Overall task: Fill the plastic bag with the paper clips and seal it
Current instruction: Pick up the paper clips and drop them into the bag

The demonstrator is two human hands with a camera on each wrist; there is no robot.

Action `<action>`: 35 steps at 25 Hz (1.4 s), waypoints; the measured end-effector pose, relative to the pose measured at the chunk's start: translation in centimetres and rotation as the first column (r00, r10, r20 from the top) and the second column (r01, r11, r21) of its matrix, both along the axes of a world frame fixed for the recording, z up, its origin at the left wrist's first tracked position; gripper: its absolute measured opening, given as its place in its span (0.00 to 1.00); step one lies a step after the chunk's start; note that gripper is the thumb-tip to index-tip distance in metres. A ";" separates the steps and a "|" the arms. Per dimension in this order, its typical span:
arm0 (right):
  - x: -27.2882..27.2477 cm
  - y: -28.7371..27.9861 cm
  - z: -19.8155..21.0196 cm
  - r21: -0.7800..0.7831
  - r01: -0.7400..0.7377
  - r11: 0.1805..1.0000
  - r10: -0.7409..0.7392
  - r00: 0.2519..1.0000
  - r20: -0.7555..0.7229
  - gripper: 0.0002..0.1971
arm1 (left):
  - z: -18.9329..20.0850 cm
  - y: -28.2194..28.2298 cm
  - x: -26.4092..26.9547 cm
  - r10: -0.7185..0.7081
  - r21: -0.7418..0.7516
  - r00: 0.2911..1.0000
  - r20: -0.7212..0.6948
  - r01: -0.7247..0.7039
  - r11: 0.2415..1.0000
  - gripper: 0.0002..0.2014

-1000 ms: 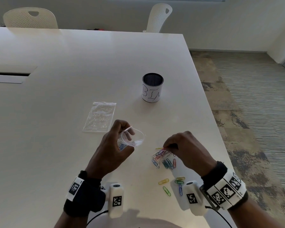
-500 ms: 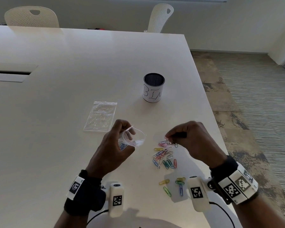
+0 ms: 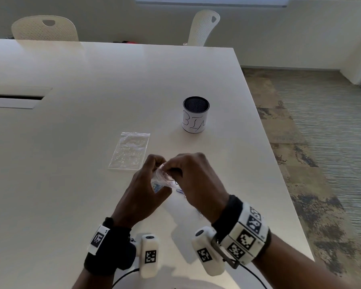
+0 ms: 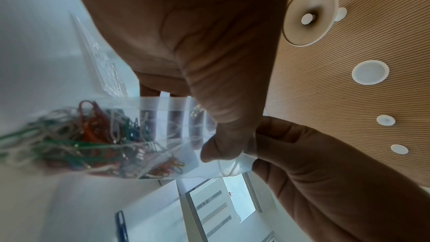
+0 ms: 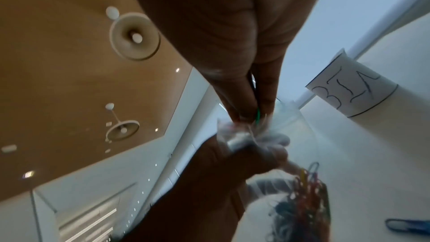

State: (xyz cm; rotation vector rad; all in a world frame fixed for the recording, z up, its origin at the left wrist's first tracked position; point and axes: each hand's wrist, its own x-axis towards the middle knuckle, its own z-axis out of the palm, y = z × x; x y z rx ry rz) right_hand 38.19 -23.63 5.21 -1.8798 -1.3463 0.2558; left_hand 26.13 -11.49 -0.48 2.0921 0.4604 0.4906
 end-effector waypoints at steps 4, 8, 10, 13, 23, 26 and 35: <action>-0.5 0.7 -0.7 -0.075 -0.015 0.997 0.016 1.000 0.014 0.15 | 0.0 -0.1 -0.2 0.001 -0.009 1.000 0.013 0.000 1.000 0.25; -0.5 0.8 0.1 -0.144 -0.040 0.989 0.036 0.999 -0.028 0.05 | 0.0 -0.5 -0.2 -0.022 -0.050 0.999 0.035 0.023 0.998 0.30; -0.3 0.9 0.4 -0.180 -0.040 0.983 0.033 0.998 -0.045 0.07 | -0.2 -0.7 -0.1 -0.039 -0.071 0.998 0.042 0.042 0.997 0.32; -0.1 1.0 1.1 -0.220 -0.063 0.973 0.044 0.995 -0.092 0.05 | -0.5 -0.9 0.1 -0.028 -0.088 0.999 0.035 0.031 0.996 0.32; 6.3 -1.3 -0.3 -0.215 0.105 0.971 -0.092 0.993 0.071 0.04 | -1.0 -0.6 0.0 -0.030 0.017 0.998 0.047 0.029 0.999 0.26; 5.6 -1.4 -3.4 -0.405 -0.119 0.907 0.156 0.986 0.061 0.09 | -0.9 -0.5 -0.1 -0.039 0.007 0.997 0.061 0.039 0.999 0.24; 7.1 -3.9 -4.9 -0.523 -0.267 0.809 0.390 0.910 0.140 0.01 | -1.0 -0.6 0.0 -0.024 -0.021 0.999 0.036 0.025 0.999 0.25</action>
